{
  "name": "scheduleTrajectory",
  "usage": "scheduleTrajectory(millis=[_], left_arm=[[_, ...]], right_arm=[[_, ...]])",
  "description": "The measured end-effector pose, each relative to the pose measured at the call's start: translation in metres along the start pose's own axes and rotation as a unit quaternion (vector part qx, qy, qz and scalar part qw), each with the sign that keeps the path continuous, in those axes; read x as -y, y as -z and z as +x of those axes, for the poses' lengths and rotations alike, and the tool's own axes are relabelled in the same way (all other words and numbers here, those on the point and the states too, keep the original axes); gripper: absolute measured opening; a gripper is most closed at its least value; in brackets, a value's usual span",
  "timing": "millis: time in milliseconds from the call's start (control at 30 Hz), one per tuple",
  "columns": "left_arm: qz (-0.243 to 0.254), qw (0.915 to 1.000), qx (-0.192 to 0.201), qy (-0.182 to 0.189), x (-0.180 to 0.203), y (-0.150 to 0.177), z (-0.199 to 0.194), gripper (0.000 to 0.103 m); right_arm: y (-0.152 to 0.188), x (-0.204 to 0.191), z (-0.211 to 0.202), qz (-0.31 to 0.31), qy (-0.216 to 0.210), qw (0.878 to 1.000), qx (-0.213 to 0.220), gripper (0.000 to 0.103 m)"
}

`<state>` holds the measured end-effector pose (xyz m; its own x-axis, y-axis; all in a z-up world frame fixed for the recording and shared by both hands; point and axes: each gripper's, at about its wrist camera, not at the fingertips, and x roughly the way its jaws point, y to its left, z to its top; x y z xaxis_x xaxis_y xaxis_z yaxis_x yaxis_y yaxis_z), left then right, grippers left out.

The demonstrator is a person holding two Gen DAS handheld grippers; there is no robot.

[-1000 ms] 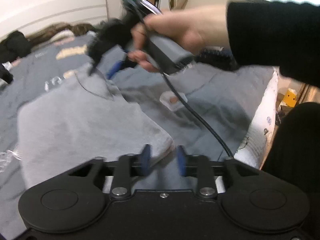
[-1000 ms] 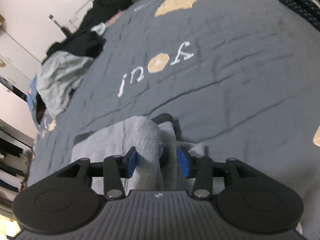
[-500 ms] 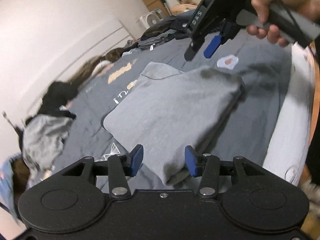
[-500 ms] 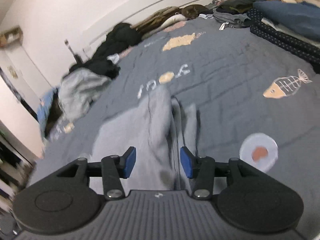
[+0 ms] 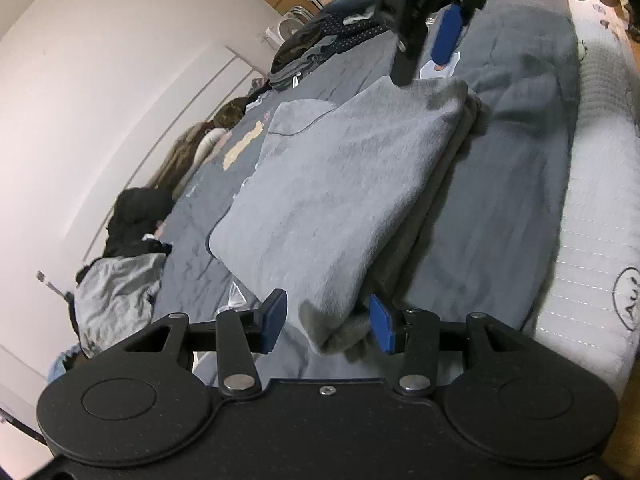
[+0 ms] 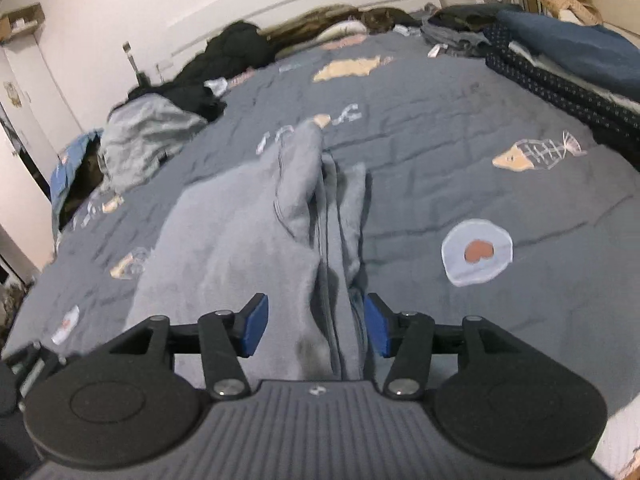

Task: Fold clothes

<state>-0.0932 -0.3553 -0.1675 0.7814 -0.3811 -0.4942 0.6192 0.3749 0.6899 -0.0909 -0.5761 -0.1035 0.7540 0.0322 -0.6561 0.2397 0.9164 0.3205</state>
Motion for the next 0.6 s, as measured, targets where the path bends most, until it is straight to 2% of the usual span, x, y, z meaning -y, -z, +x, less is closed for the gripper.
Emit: scheduleTrajectory(millis=[167, 233, 333, 367, 500, 600], left_arm=[[0.02, 0.9996, -0.004, -0.019, 0.006, -0.004, 0.011, 0.047], [0.025, 0.9994, -0.009, -0.023, 0.006, -0.005, 0.016, 0.044], [0.04, 0.9989, -0.011, -0.023, 0.01, -0.007, 0.018, 0.024], [0.045, 0.9987, -0.01, -0.022, 0.012, -0.008, 0.018, 0.021], [0.019, 0.9995, 0.003, -0.025, 0.006, -0.014, 0.016, 0.014], [-0.007, 0.9997, 0.006, -0.022, -0.001, -0.017, 0.015, 0.014]], right_arm=[[0.01, -0.003, 0.011, 0.003, 0.013, 1.0, -0.022, 0.053], [0.013, -0.003, 0.014, 0.007, 0.015, 0.999, -0.028, 0.053], [0.015, -0.005, 0.014, 0.002, 0.006, 1.0, -0.02, 0.053], [0.016, -0.007, 0.013, 0.0, 0.001, 1.0, -0.014, 0.053], [0.018, -0.004, 0.018, 0.027, -0.031, 0.999, -0.021, 0.053], [0.019, -0.002, 0.023, 0.035, -0.034, 0.999, -0.024, 0.052]])
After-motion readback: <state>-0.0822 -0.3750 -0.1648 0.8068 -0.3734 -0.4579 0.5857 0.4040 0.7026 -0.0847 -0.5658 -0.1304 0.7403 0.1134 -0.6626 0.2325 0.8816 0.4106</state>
